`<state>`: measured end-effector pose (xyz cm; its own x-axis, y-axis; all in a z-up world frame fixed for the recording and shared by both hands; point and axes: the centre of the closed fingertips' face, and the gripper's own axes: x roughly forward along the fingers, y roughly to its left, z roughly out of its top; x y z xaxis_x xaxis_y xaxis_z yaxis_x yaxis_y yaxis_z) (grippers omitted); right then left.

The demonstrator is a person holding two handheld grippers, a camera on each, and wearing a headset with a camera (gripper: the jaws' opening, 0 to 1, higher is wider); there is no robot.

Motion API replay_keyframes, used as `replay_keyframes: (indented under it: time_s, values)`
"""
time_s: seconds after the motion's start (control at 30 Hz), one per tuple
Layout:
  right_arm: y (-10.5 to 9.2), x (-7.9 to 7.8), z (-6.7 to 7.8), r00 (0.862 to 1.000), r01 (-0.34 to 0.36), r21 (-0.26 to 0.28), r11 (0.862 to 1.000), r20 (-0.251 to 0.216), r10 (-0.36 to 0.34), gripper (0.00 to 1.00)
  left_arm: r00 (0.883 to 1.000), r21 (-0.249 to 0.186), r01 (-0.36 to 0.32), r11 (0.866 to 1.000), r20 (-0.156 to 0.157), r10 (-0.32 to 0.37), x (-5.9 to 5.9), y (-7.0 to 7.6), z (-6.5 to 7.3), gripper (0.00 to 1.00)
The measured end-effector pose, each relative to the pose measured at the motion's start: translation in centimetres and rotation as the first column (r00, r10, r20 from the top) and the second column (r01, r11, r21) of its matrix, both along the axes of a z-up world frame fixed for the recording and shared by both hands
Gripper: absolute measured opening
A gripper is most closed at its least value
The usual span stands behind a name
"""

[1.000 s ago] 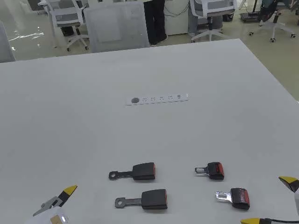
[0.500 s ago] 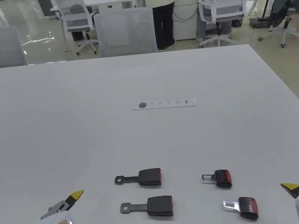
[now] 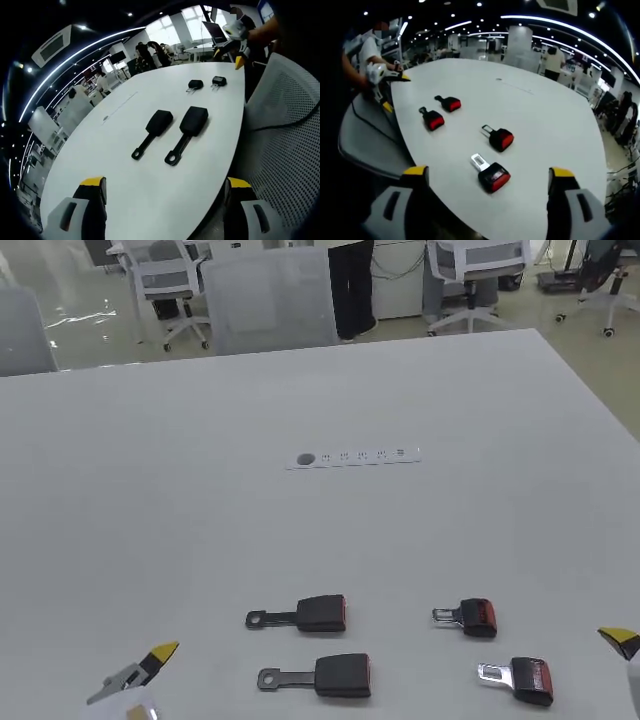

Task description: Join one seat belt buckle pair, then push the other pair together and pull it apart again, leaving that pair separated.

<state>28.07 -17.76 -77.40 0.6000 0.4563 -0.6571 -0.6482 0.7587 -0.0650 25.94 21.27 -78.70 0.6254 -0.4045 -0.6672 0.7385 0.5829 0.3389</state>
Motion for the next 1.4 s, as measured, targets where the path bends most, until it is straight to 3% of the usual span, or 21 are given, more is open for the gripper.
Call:
replay_keyframes:
  time_s: [0.63,0.67,0.7,0.8,1.1,1.23,1.4]
  values:
    - [-0.69,-0.45,-0.72,1.0,-0.002,-0.048,0.999,-0.031,0.0,0.97,1.0,0.027,0.01,1.0,-0.01,-0.01,-0.16,0.18,-0.28,0.97]
    - [-0.74,-0.39,-0.63,1.0,0.001,-0.05,0.999,-0.025,-0.002,0.96,1.0,0.022,0.008,1.0,-0.022,-0.007,-0.32,0.12,-0.34,0.97]
    - [-0.75,-0.32,-0.49,1.0,0.002,-0.049,0.999,-0.019,-0.003,0.96,1.0,0.006,0.002,1.0,-0.03,-0.002,-0.36,-0.02,-0.33,0.97]
    - [-0.66,-0.16,-0.17,1.0,0.001,-0.039,0.999,-0.008,-0.001,0.94,1.0,0.02,0.005,1.0,-0.023,-0.004,-0.28,0.18,-0.3,0.97]
    - [-0.48,-0.34,0.07,0.999,-0.015,-0.034,0.999,-0.041,0.014,0.84,0.999,0.012,0.026,1.0,-0.037,-0.025,-0.61,-0.16,-0.36,0.93]
    - [-0.33,-0.44,0.0,0.999,-0.041,-0.046,0.998,-0.037,0.039,0.84,0.999,0.036,0.04,0.999,-0.036,-0.039,-0.74,-0.03,-0.46,0.93]
    - [-0.25,-0.57,0.09,0.998,-0.043,-0.037,0.998,-0.039,0.041,0.83,0.999,0.033,0.042,0.999,-0.033,-0.041,-0.71,-0.08,-0.23,0.91]
